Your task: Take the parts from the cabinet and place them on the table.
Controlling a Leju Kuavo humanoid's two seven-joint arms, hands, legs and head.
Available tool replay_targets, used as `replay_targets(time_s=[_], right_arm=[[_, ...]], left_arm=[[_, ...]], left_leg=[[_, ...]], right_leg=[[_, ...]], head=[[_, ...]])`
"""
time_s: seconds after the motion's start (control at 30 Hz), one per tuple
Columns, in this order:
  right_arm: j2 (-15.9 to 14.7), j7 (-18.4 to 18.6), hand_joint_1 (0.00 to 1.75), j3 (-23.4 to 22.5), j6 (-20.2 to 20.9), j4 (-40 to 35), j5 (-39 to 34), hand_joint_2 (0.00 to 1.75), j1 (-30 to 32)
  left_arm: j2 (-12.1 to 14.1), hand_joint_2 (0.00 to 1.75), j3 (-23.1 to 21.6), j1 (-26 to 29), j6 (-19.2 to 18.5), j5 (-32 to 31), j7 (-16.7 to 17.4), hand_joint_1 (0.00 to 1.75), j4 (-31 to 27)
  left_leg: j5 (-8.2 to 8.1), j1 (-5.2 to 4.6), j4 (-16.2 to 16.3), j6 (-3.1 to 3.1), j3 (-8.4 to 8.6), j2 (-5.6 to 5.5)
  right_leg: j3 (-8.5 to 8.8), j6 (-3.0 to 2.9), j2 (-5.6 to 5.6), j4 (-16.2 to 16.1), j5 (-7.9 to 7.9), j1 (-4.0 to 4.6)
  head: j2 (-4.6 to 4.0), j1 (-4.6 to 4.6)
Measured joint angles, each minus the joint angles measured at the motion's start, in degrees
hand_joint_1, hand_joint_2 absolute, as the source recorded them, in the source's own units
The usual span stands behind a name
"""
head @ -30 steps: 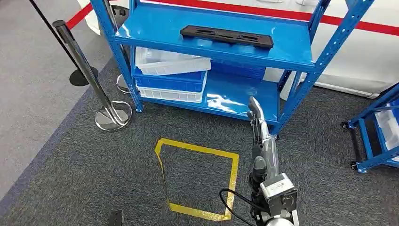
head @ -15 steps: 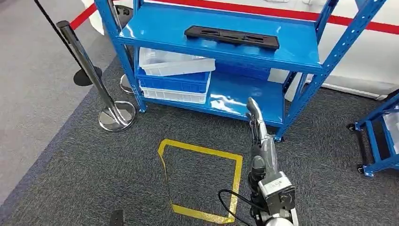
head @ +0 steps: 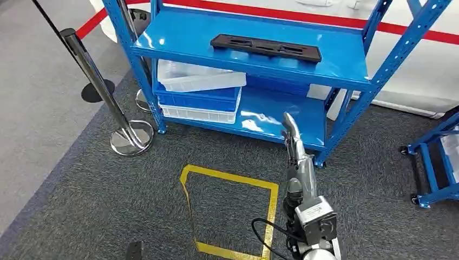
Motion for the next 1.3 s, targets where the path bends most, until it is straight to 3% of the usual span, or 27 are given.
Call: replay_targets(time_s=[0.03,0.07,0.1,0.13,0.2,0.23,0.27,0.3,0.37,0.4,0.43,0.47,0.53,0.6,0.63,0.7,0.73,0.77,0.8,0.87,0.9,0.97,1.07,1.13,1.23,1.27,1.3], right_arm=[[0.00,0.00,0.00,0.02,0.00,0.00,0.00,0.00,-0.04],[0.00,0.00,0.00,0.02,0.00,0.00,0.02,0.00,-0.06],[0.00,0.00,0.00,0.02,0.00,0.02,0.02,0.00,-0.06],[0.00,-0.02,0.00,0.02,0.00,0.02,0.02,0.00,-0.19],[0.00,-0.02,0.00,0.04,0.00,0.22,0.02,0.00,0.00],[0.00,-0.04,0.00,0.07,0.02,0.39,-0.07,0.00,0.09],[0.00,-0.04,0.00,0.09,0.04,0.53,-0.17,0.00,0.10],[0.00,-0.11,0.00,0.09,0.20,0.70,-0.20,0.00,0.08],[0.00,-0.37,0.00,0.09,0.50,0.87,-0.33,0.00,-0.03],[0.00,-0.46,0.00,0.09,0.65,0.98,-0.37,0.00,-0.09],[0.02,-0.50,0.00,0.11,0.70,1.07,-0.46,0.00,-0.20],[0.02,-0.55,0.00,0.11,0.72,1.14,-0.46,0.00,-0.32],[0.02,-0.59,0.00,0.11,0.72,1.16,-0.46,0.00,-0.30],[0.15,-0.76,0.00,0.11,0.90,1.16,-0.50,0.00,-0.38],[0.26,-0.85,0.00,0.11,0.96,1.16,-0.50,0.00,-0.53],[0.44,-0.92,0.00,0.11,0.98,1.20,-0.85,0.00,-0.56],[0.44,-0.94,0.00,0.11,1.01,1.31,-0.98,0.00,-0.54],[0.46,-0.98,0.00,0.11,1.01,1.38,-1.09,0.00,-0.54],[0.48,-1.01,0.00,0.11,1.01,1.44,-1.07,0.00,-0.53],[0.50,-1.09,0.00,0.11,1.03,1.44,-1.11,0.00,-0.54],[0.50,-1.18,0.00,0.11,1.03,1.46,-1.16,0.00,-0.54],[0.57,-1.38,0.00,0.11,1.03,1.53,-1.25,0.00,-0.58],[0.63,-1.68,0.00,0.13,1.05,1.62,-1.25,0.00,-0.68],[0.63,-1.81,0.00,0.13,1.07,1.73,-1.25,0.00,-0.84],[0.63,-1.81,0.00,0.15,1.38,1.95,-1.40,0.00,-0.66],[0.63,-1.81,0.00,0.15,1.40,2.10,-1.42,0.00,-0.60],[0.66,-1.81,0.00,0.17,1.53,2.25,-1.44,0.00,-0.58]], left_arm=[[0.11,0.00,0.00,0.13,0.00,0.00,0.00,0.00,0.00],[0.17,0.00,0.00,0.17,0.00,0.00,0.00,0.00,0.00],[0.17,0.00,0.00,0.16,0.00,-0.02,-0.02,0.00,0.00],[0.17,0.00,0.00,0.05,-0.07,-0.02,-0.02,0.00,0.00],[0.17,0.00,-0.04,-0.07,-0.35,-0.07,0.00,0.00,0.00],[0.17,0.00,-0.09,-0.03,-0.42,-0.09,0.00,0.00,0.00],[0.20,0.00,-0.09,0.04,-0.42,-0.07,0.04,0.00,0.00],[0.20,0.00,-0.11,0.09,-0.42,-0.07,0.13,0.00,0.00],[0.20,0.00,-0.11,-0.07,-0.42,-0.07,0.35,0.00,0.00],[0.20,0.00,-0.11,-0.06,-0.42,-0.09,0.39,0.00,0.00],[0.20,0.00,-0.20,-0.46,-0.42,-0.09,0.46,0.00,-0.02],[0.22,0.00,-0.26,-0.55,-0.39,-0.07,0.52,0.00,-0.02],[0.22,0.00,-0.50,-0.64,-0.39,-0.09,0.52,0.00,-0.02],[0.26,0.00,-0.52,-0.72,-0.50,-0.13,0.52,0.00,-0.02],[0.26,0.00,-0.57,-0.87,-0.55,-0.15,0.52,0.00,-0.02],[0.26,0.00,-0.68,-0.94,-0.68,-0.15,0.52,0.00,-0.02],[0.26,0.00,-0.72,-0.79,-0.68,-0.15,0.52,0.00,-0.02],[0.26,0.00,-0.74,-0.64,-0.70,-0.15,0.52,0.00,-0.02],[0.26,0.00,-0.76,-0.54,-0.72,-0.15,0.52,0.00,-0.02],[0.31,0.00,-0.79,-0.66,-0.85,-0.17,0.52,0.00,-0.02],[0.37,0.00,-0.83,-0.65,-0.96,-0.17,0.52,0.00,-0.02],[0.44,0.00,-0.96,-0.94,-1.05,-0.20,0.52,0.00,-0.02],[0.55,0.00,-0.98,-0.70,-1.25,-0.22,0.52,0.00,0.00],[0.59,0.00,-0.98,-0.68,-1.49,-0.35,0.50,0.00,0.00],[0.61,0.00,-0.98,-0.79,-1.77,-0.44,0.52,0.00,0.00],[0.63,0.00,-0.98,-0.70,-1.79,-0.44,0.52,0.00,0.00],[0.66,0.00,-0.98,-0.61,-1.84,-0.44,0.52,0.00,0.00]], left_leg=[[-0.04,0.00,-0.33,0.33,0.14,-0.04],[0.15,0.64,-1.21,0.77,0.92,-0.01],[0.03,0.45,-1.64,0.98,1.54,-0.04],[-0.15,0.42,-1.74,1.45,1.86,-0.01],[-0.69,0.29,-1.72,1.98,2.32,-0.01],[-1.02,0.23,-1.71,2.05,2.68,-0.03],[-1.39,0.23,-1.71,2.08,3.17,-0.10],[-1.82,0.23,-1.68,2.04,3.78,-0.20],[-2.94,0.23,-1.52,1.78,5.27,-0.47],[-3.58,0.25,-1.44,1.41,5.24,-0.53],[-4.07,-0.20,-0.86,0.90,5.50,-0.68],[-4.06,-0.10,-0.98,0.71,5.25,-0.69],[-4.20,0.01,-1.46,0.14,5.49,-0.54],[-5.18,0.13,-0.20,-0.49,5.46,-0.32],[-6.35,0.12,3.00,-0.84,3.82,-0.20],[-9.09,0.45,12.12,-1.36,-1.95,-0.13],[-9.46,0.53,15.70,-1.51,-4.62,-0.10],[-8.36,0.56,16.65,-1.53,-6.14,-0.08],[-5.83,0.56,14.77,-1.47,-6.15,-0.07],[0.77,0.55,5.95,-1.05,-3.36,-0.06],[2.73,0.47,1.59,-0.63,-2.04,0.00],[0.57,-0.19,-0.18,0.15,-0.45,0.07],[0.28,-0.05,-1.19,1.14,0.51,-0.09],[-0.01,0.09,-2.19,1.90,2.19,-0.12],[-1.25,-0.06,-2.24,2.40,3.51,-0.12],[-1.81,-0.10,-2.23,2.44,4.17,-0.13],[-2.38,-0.10,-2.23,2.41,5.02,-0.21]], right_leg=[[0.29,0.36,-0.03,-0.25,-0.09,0.09],[0.26,0.71,-0.09,-0.08,-0.66,0.07],[0.03,0.74,-0.02,1.30,-1.24,0.00],[-1.85,0.66,0.02,4.81,-2.93,0.04],[-7.43,0.64,0.08,14.06,-5.78,0.08],[-9.63,0.66,0.07,16.90,-5.76,0.07],[-10.46,0.70,0.07,17.05,-4.50,0.02],[-10.11,0.68,0.07,14.97,-2.12,-0.04],[-6.93,0.44,0.06,5.91,4.57,-0.08],[-5.77,0.11,0.12,3.14,5.35,-0.01],[-4.95,0.08,0.07,1.82,4.63,0.38],[-4.66,-0.23,0.06,1.45,3.69,0.18],[-4.76,-0.66,0.31,1.18,3.44,0.51],[-3.56,-1.16,0.33,0.43,3.20,-0.04],[-3.11,-1.57,0.09,0.43,2.82,-0.11],[-2.37,-1.87,-0.07,0.43,2.07,-0.05],[-1.91,-1.87,-0.05,0.43,1.65,-0.04],[-1.31,-1.84,0.05,0.43,1.20,-0.05],[-0.58,-1.79,0.16,0.43,0.68,-0.08],[1.08,-1.51,0.28,0.43,-0.45,-0.11],[1.14,-1.22,0.26,0.27,-1.07,-0.14],[1.52,-0.40,0.41,-0.08,-1.45,0.06],[2.99,0.38,0.27,-0.67,-1.27,0.20],[0.88,0.51,0.23,3.65,-2.11,-0.04],[-7.29,0.67,0.23,15.26,-6.25,0.02],[-9.14,0.80,0.23,16.68,-6.60,0.01],[-9.76,0.88,0.22,15.63,-5.31,-0.02]], head=[[0.00,-0.02],[0.00,0.04],[0.00,0.09],[0.00,0.17],[0.00,0.20],[0.00,0.13],[0.00,0.22],[0.00,0.15],[0.00,0.20],[0.00,0.26],[0.00,0.15],[0.00,0.13],[0.00,-0.02],[0.00,-0.04],[0.00,-0.33],[0.00,-0.24],[0.00,-0.24],[0.00,-0.26],[0.00,-0.26],[0.00,-0.26],[0.00,-0.22],[0.00,-0.20],[0.00,-0.11],[0.00,0.15],[0.00,0.13],[0.00,0.11],[0.00,0.18]])
